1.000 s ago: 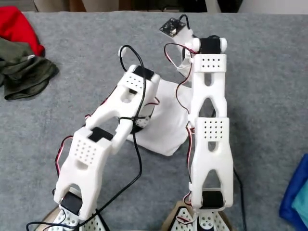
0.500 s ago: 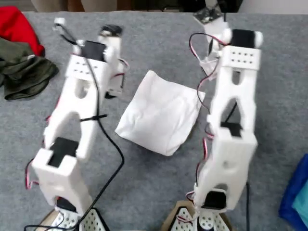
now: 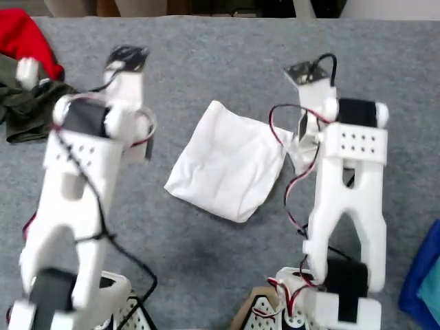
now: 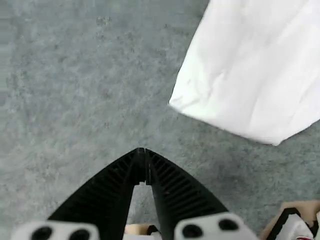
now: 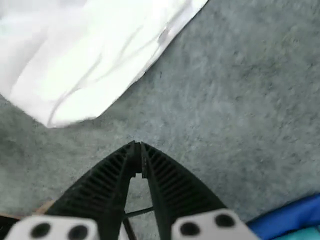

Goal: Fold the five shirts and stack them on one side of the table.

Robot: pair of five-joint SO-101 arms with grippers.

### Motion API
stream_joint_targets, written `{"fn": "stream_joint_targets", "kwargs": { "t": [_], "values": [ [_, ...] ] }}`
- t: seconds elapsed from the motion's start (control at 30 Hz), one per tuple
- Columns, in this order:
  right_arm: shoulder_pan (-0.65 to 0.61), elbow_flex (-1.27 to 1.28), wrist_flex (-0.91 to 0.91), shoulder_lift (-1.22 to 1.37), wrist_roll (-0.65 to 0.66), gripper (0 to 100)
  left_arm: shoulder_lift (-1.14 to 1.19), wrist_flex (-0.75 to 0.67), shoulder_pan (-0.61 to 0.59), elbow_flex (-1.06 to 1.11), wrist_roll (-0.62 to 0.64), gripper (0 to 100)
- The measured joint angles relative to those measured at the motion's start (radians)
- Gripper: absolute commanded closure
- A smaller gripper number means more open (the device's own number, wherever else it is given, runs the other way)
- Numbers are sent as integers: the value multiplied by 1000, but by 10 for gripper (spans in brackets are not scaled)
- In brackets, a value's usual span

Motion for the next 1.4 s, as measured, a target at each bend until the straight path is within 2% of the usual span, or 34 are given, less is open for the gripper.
{"fn": "stream_joint_targets", "kwargs": {
  "t": [0.1,0.23,0.43,0.57,0.7,1.0,1.13,1.4],
  "values": [
    [-2,72,-32,-11,-66,990,-144,-21,-77,152,-38,979],
    [-12,123,-126,-11,-272,963,-324,-87,-173,344,-103,977],
    [-115,123,-201,61,-542,747,-526,-132,-245,531,-120,976],
    [-166,123,-230,137,-660,657,-585,-132,-253,562,-138,976],
    [-186,123,-287,206,-727,619,-600,-132,-256,609,-146,976],
    [-186,123,-451,247,-758,616,-600,-132,-256,632,-146,976],
    [-186,124,-497,255,-825,616,-600,-132,-256,632,-146,976],
    [-247,123,-589,298,-881,615,-600,-132,-256,632,-146,976]
  ]
}}
